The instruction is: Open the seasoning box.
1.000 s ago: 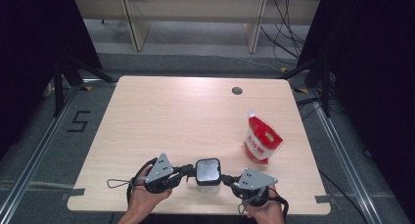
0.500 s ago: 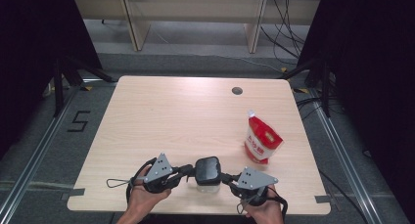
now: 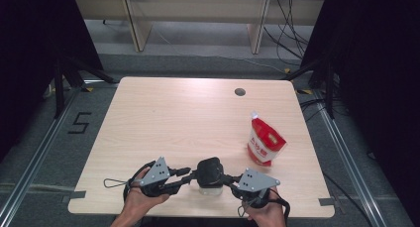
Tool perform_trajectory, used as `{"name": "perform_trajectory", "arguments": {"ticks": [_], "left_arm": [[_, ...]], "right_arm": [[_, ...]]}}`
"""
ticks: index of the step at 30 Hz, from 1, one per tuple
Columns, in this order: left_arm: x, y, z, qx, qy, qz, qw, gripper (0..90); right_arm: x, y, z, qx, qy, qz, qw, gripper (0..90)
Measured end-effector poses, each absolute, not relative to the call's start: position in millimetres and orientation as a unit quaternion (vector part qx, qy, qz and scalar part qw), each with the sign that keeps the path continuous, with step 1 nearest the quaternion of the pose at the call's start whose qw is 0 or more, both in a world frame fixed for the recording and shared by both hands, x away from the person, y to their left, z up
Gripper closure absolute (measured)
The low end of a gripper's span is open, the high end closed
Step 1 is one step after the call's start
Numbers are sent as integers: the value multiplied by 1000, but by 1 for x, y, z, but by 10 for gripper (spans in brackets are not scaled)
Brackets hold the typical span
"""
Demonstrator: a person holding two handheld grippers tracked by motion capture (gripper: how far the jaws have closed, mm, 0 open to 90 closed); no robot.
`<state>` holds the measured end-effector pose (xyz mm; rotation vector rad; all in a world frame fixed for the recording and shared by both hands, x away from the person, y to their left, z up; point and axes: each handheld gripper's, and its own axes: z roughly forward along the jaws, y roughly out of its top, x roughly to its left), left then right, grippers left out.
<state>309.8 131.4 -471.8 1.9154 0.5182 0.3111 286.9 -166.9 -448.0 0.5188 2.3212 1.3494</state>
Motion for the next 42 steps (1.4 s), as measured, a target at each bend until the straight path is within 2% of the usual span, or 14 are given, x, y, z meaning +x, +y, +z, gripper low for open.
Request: {"name": "perform_trajectory", "arguments": {"ticks": [4,17,22,26,29,42], "left_arm": [[312,133,-480,814,213,122,527,648],[321,131,-501,833,205,111,501,631],[322,127,-507,840,204,106,491,650],[324,125,-509,842,203,109,488,696],[324,125,-508,842,203,113,487,731],[319,122,-506,847,214,131,469,742]], "right_arm": [[286,-166,-446,184,832,483,204,895],[286,-161,-440,177,830,487,207,893],[286,-159,-438,177,833,483,202,891],[287,-157,-435,167,833,482,213,891],[285,-155,-434,175,833,484,202,890],[282,-144,-424,157,836,484,207,885]]}}
